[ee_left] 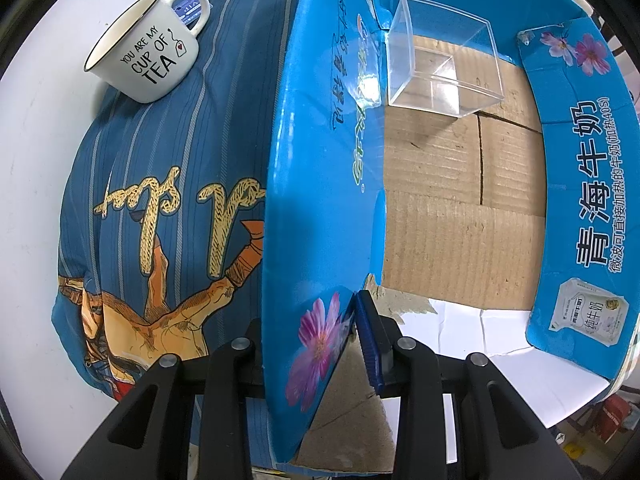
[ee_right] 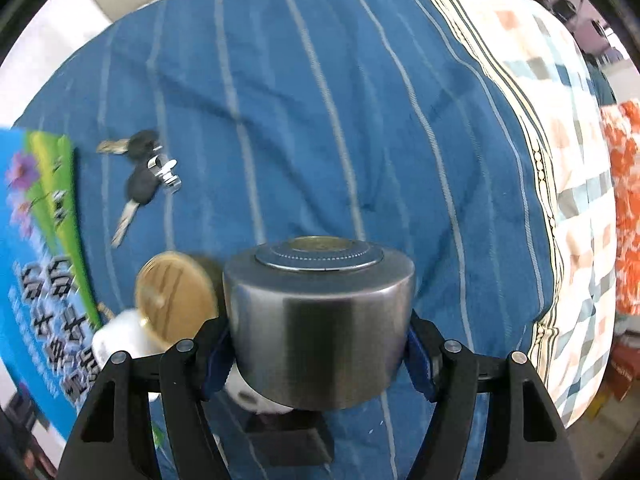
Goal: Organize rigid objects
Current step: 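Carry the steel canister into the blue box and release it beside the cube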
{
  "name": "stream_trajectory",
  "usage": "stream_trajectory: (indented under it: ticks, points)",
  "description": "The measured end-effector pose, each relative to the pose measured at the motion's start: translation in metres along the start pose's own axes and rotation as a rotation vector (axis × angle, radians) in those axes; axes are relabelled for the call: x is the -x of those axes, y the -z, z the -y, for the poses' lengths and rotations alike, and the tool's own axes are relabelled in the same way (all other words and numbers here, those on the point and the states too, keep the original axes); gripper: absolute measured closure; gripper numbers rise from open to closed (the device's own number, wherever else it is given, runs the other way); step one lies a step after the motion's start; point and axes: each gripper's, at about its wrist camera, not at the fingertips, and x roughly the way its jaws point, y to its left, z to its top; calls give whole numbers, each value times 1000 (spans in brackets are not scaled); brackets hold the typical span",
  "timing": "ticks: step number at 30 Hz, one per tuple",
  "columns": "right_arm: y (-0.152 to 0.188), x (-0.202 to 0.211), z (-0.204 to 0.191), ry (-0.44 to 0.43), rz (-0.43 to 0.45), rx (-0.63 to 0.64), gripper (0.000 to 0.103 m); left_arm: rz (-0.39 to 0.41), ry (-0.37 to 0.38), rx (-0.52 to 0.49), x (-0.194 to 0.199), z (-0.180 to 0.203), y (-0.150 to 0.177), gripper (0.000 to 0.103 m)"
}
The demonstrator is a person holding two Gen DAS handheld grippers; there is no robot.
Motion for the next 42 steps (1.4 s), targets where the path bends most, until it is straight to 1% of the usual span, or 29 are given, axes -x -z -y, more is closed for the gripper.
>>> stream_trajectory:
  ticks: [5, 9, 12, 17, 21, 23, 26, 30, 33, 35, 38, 42]
  points:
    - [29, 14, -17, -26, 39, 40, 30, 1, -1, -1, 0, 0, 0, 73]
    - [46, 45, -38, -63, 95, 96, 30, 2, -4, -4, 0, 1, -1, 73]
    - [53, 71, -57, -94, 131, 137, 30, 5, -2, 1, 0, 1, 0, 73]
    - [61, 112, -106, -156, 195, 225, 30, 9, -1, -2, 1, 1, 0, 73]
    - [66, 135, -146, -222, 215, 277, 30, 12, -2, -3, 2, 2, 2, 73]
    - [62, 140, -164, -258, 215, 282, 30, 14, -1, -2, 2, 2, 2, 73]
    - [59, 139, -191, -299, 208, 294, 30, 14, -1, -2, 3, 3, 2, 73]
    - [47, 129, -221, -330, 198, 281, 30, 16, -2, 0, 3, 2, 3, 73]
    - [36, 114, -241, -328, 190, 263, 30, 17, -1, 1, 4, 2, 3, 73]
    - [29, 98, -254, -321, 170, 254, 30, 18, -1, 1, 4, 2, 3, 73]
    - [23, 76, -271, -296, 148, 264, 30, 25, 3, 0, 4, 1, 4, 73]
    - [21, 51, -285, -265, 127, 287, 30, 73, 15, -8, 6, 0, 11, 73]
